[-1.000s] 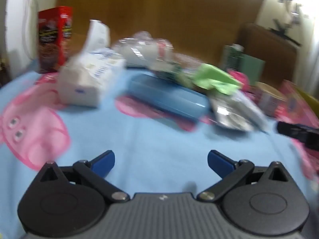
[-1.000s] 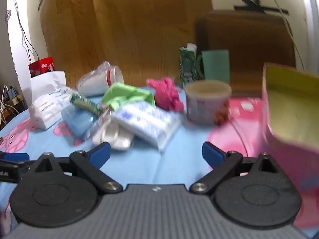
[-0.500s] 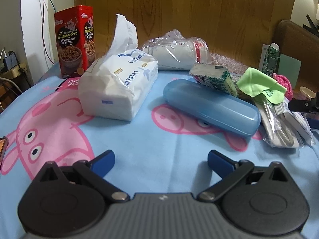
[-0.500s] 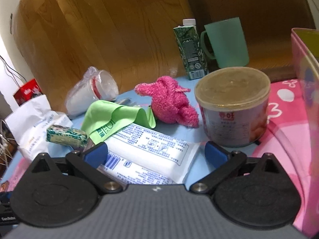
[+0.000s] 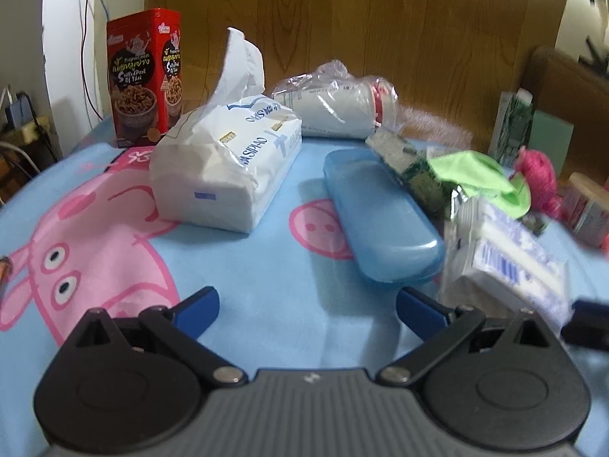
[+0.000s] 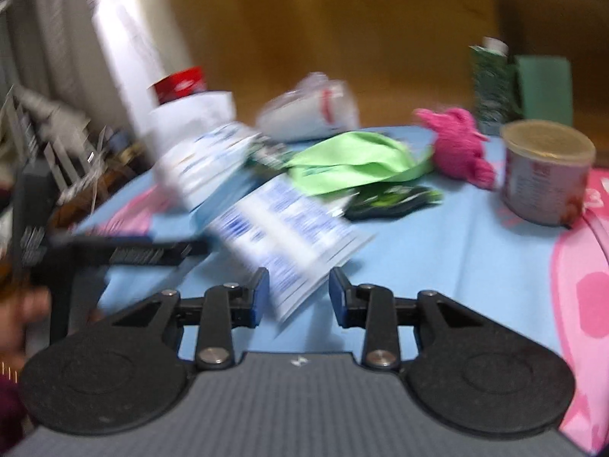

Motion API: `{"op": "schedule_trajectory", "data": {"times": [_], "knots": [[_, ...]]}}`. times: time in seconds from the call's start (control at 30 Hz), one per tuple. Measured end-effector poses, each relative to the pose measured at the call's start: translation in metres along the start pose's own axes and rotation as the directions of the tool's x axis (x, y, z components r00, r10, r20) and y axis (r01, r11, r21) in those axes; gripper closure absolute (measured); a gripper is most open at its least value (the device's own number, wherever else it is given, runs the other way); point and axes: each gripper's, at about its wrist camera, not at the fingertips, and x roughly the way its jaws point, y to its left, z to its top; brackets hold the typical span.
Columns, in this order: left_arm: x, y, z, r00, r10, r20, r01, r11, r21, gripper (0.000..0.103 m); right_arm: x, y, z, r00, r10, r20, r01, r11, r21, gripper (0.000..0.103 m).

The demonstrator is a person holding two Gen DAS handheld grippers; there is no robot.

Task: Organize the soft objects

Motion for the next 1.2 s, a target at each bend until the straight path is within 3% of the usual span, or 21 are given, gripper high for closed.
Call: {"op": "schedule_trajectory", "data": {"times": [0.03,0.1,0.2,0.33,0.43,0.47,0.53,0.57,0.6,0.77,0.87,1.03,1.2], "knots": [[-0.003,0.005,0.0,0.999,-0.034,0.008,0.034,0.999,-0.027,0.0,-0.005,0.003,-0.002,1.0,-0.011,0.005,0.011,1.0,-0.027,0.055],[-0.01,0.018,0.0,0.994,-0.104,0.026,0.106,0.99,-0.095,0.0,-0.007,0.008,0.001,0.998,-0.05,0.028,0.052,0.995,-0.086,0.037],[-0.022,0.023,0.003,0.976,-0.207,0.072,0.215,0.967,-0.134,0.003,-0.007,0.014,0.003,0.997,-0.067,0.049,0.074,0.984,-0.161,0.017],[-0.029,0.002,0.011,0.942,-0.324,0.09,0.33,0.941,-0.074,0.011,0.017,0.013,0.011,0.992,-0.123,0.03,0.126,0.969,-0.212,0.01],[-0.02,-0.023,0.015,0.917,-0.395,0.056,0.397,0.918,-0.023,0.029,0.025,0.0,0.005,0.992,-0.123,-0.011,0.12,0.978,-0.168,0.01],[-0.016,-0.03,0.014,0.912,-0.408,0.043,0.409,0.912,-0.01,0.034,0.027,-0.003,0.004,0.993,-0.118,-0.031,0.112,0.984,-0.139,0.013],[-0.003,-0.045,0.014,0.905,-0.424,-0.006,0.424,0.905,0.007,0.054,0.027,-0.009,0.005,0.995,-0.094,-0.038,0.09,0.99,-0.109,0.029],[0.004,-0.05,0.012,0.898,-0.439,-0.035,0.439,0.898,0.004,0.057,0.027,-0.01,0.005,0.996,-0.072,-0.044,0.067,0.992,-0.106,0.039],[0.006,-0.055,0.01,0.9,-0.434,-0.031,0.434,0.901,0.005,0.058,0.025,-0.009,0.004,0.997,-0.063,-0.039,0.058,0.993,-0.104,0.043],[-0.013,-0.07,0.002,0.883,-0.469,-0.022,0.469,0.883,0.016,0.061,0.003,-0.007,-0.01,0.995,-0.098,0.022,0.1,0.989,-0.107,0.048],[-0.035,-0.084,0.003,0.862,-0.506,0.007,0.505,0.862,0.052,0.059,-0.022,-0.007,-0.015,0.986,-0.13,0.101,0.141,0.984,-0.112,0.048],[-0.047,-0.138,0.02,0.804,-0.595,0.015,0.59,0.799,0.117,0.055,-0.069,-0.016,-0.015,0.94,-0.252,0.23,0.281,0.954,-0.104,0.048],[-0.048,-0.214,0.036,0.721,-0.692,-0.035,0.686,0.706,0.175,0.053,-0.121,-0.049,-0.016,0.863,-0.405,0.302,0.433,0.901,-0.029,0.049]]}}
